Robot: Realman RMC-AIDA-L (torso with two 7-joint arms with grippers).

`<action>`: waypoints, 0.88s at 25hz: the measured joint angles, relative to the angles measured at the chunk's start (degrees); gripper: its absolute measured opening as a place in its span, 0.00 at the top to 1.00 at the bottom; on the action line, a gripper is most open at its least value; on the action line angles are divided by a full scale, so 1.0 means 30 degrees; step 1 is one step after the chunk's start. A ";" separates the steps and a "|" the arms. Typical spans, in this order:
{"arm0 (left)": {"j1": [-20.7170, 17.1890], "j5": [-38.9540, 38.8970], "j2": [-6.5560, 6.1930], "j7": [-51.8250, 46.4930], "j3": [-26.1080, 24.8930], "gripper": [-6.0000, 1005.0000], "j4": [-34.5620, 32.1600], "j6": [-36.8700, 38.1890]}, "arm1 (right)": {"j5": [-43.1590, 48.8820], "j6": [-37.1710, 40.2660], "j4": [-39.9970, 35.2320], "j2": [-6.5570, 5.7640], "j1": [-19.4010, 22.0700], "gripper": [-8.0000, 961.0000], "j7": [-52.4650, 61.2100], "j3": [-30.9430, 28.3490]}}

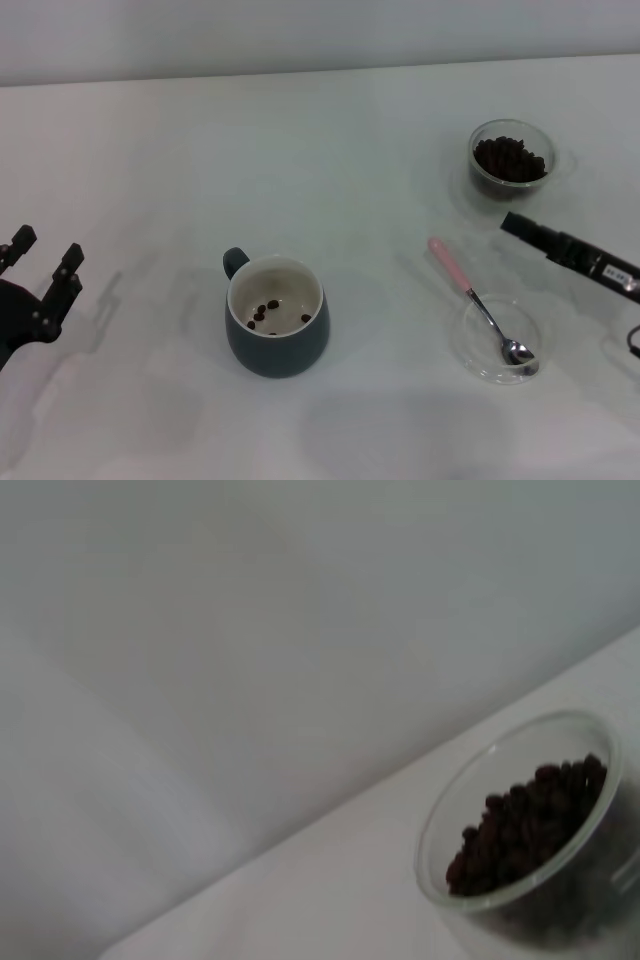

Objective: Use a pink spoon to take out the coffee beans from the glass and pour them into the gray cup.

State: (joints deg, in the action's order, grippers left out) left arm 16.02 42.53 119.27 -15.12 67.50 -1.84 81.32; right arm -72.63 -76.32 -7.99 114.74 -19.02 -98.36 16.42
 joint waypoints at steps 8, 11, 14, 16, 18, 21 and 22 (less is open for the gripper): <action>-0.0021 -0.0470 0.0000 0.0014 -0.0001 0.47 -0.0001 0.0110 | -0.2064 -0.0667 -0.1496 -0.0384 0.0581 0.79 0.0327 -0.0045; -0.0060 -0.0807 -0.0019 0.0022 -0.0009 0.47 0.0000 0.0132 | -0.3070 -0.0679 -0.2269 -0.0475 0.0868 0.78 0.0218 -0.0053; -0.0112 -0.1398 -0.0014 0.0146 -0.0024 0.46 0.0000 0.0133 | -0.3949 -0.0646 -0.3111 -0.0492 0.1005 0.78 -0.0149 -0.0068; -0.0121 -0.1820 0.0015 0.0348 -0.0027 0.46 0.0000 0.0133 | -0.4543 -0.0571 -0.3440 -0.0518 0.1073 0.78 -0.0835 -0.0079; -0.0123 -0.2387 0.0058 0.0581 -0.0030 0.46 -0.0001 0.0140 | -0.4904 -0.0594 -0.3501 -0.0665 0.1114 0.78 -0.1705 -0.0081; -0.0124 -0.3801 0.0135 0.0707 -0.0033 0.46 0.0010 0.0273 | -0.5111 -0.0800 -0.3512 -0.0902 0.1107 0.78 -0.3272 -0.0099; -0.0122 -0.4130 0.0149 0.0697 -0.0030 0.46 0.0054 0.0332 | -0.5245 -0.0781 -0.3513 -0.0918 0.1091 0.78 -0.3859 -0.0155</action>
State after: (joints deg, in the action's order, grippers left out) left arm 15.65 30.15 119.71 -13.02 67.41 -1.68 82.31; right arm -88.36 -78.66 -18.53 111.99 -15.75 -109.94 15.95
